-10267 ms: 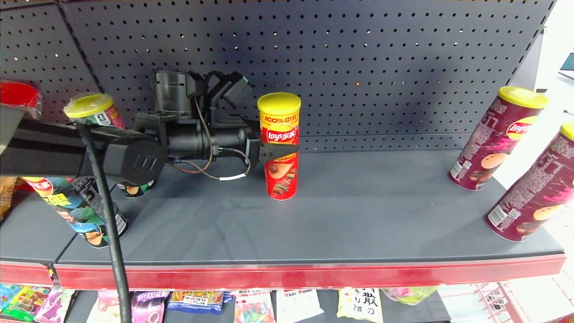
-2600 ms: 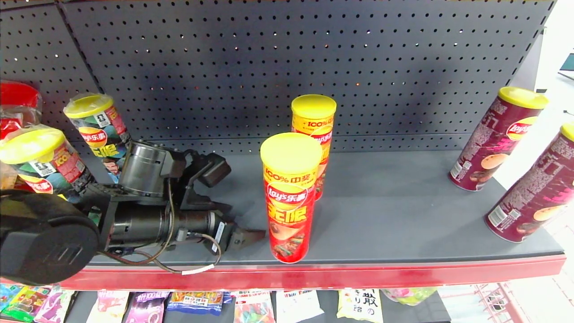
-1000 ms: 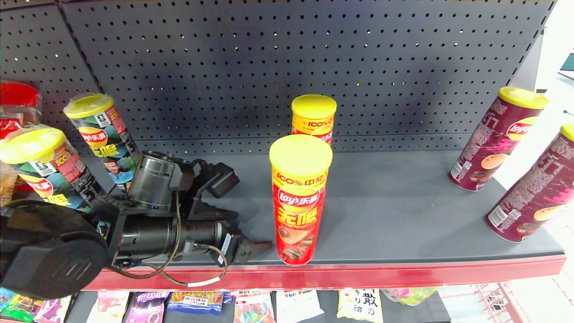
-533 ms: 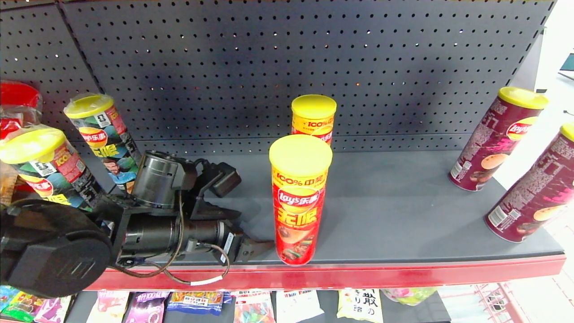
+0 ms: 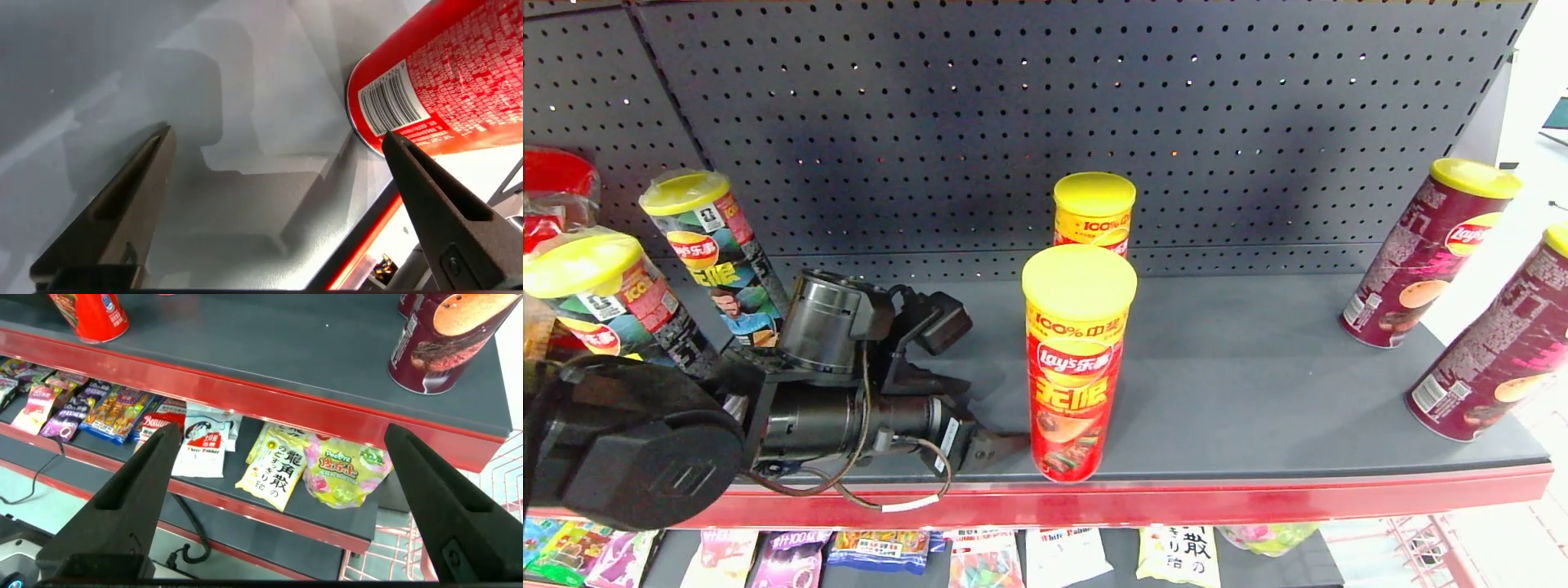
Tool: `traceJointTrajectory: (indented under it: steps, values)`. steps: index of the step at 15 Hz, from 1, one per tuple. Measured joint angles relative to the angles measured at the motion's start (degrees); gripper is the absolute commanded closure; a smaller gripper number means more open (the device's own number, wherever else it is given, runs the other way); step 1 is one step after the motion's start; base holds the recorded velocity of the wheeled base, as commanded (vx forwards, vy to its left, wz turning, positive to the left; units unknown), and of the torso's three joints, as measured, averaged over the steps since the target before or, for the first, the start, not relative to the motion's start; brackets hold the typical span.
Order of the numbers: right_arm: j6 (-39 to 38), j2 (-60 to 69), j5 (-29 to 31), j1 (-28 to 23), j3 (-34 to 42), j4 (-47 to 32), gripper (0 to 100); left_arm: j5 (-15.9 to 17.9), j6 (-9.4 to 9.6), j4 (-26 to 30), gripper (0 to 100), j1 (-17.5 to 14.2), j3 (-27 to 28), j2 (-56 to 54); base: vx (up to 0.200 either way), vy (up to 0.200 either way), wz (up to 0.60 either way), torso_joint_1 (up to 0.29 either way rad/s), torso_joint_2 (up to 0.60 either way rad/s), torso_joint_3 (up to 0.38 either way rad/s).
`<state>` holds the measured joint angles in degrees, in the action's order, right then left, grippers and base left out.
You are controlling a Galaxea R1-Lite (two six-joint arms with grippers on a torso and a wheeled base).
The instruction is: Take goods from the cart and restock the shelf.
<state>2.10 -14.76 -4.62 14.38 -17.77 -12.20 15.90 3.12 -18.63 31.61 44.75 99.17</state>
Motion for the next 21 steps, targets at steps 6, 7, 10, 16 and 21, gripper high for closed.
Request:
traceJointTrajectory:
  steps: [6,7,10,16,21]
  values:
    - [0.0,0.0,-0.05,0.0,0.17,-0.05,0,-0.22,-0.11,-0.09,0,-0.48,-0.88,-0.5,0.0,0.0,0.0,0.0,0.0,0.0]
    - [0.0,0.0,-0.06,0.0,0.37,-0.06,0,-0.24,-0.15,0.0,0,-0.8,-1.51,-1.16,0.0,0.0,0.0,0.0,0.0,0.0]
    - [0.0,0.0,-0.17,0.09,1.55,-0.05,0,-0.33,-0.23,0.29,0,-2.21,-5.01,-5.86,0.0,0.0,0.0,0.0,0.0,0.0]
    - [0.0,0.57,0.44,-0.02,4.3,-0.05,0,-4.41,-0.72,5.02,0,-6.73,-16.66,-26.76,0.0,0.0,0.0,0.0,0.0,0.0]
    - [-0.07,0.62,5.96,-1.0,5.18,-0.11,0,-18.01,-5.96,29.73,0,-8.33,-17.16,-50.23,0.0,0.0,0.0,0.0,0.0,0.0]
